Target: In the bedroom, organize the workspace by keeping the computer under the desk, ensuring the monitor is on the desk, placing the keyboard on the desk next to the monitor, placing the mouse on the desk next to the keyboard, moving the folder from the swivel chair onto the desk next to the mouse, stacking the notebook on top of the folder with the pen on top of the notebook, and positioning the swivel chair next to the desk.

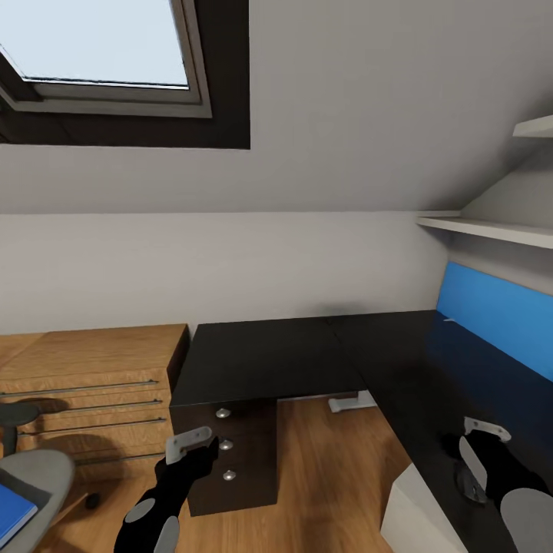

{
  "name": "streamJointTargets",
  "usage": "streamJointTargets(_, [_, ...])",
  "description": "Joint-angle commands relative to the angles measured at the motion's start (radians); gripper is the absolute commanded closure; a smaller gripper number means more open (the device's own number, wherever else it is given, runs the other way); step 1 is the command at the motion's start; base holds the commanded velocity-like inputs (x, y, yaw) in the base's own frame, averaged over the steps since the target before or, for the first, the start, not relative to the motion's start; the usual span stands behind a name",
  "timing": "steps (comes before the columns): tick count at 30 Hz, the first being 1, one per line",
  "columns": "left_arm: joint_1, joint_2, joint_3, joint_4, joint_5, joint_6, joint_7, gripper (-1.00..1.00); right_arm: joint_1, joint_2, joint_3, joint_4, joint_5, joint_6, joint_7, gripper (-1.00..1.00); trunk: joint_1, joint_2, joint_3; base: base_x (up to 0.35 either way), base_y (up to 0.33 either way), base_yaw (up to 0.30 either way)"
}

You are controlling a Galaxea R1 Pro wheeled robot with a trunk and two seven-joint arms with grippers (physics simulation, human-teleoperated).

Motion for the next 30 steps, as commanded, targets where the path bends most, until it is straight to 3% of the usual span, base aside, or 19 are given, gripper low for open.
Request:
streamJointTargets(1, [-0.001, 0.000, -0.001, -0.002, 0.011, 0.003, 0.009, -1.00, -0.001, -0.001, 0.000, 0.003, -0.010, 0.009, -0.005, -1.00, 0.000, -0.001, -0.001, 0.000, 0.000, 0.000])
streamJointTargets(10, [0.000, 0.000, -0.001, -0.002, 0.011, 0.003, 0.009, -1.00, -0.001, -0.023, 0.000, 0.023, -0.020, 0.069, 0.020, -1.00, 0.000, -0.001, -0.001, -0.105, 0.000, 0.000])
streamJointTargets(19, [0.000, -0.004, -0.001, -0.040, 0.012, 0.003, 0.008, -1.00, -0.002, -0.022, 0.002, 0.025, -0.021, 0.088, 0.023, -1.00, 0.000, -0.001, -0.001, -0.025, 0.000, 0.000])
streamJointTargets(30, [0.000, -0.006, -0.003, -0.044, 0.012, 0.003, 0.009, -1.00, -0.001, -0.020, 0.002, 0.024, -0.022, 0.086, 0.029, -1.00, 0.042, -0.078, -0.036, 0.000, 0.000, 0.000])
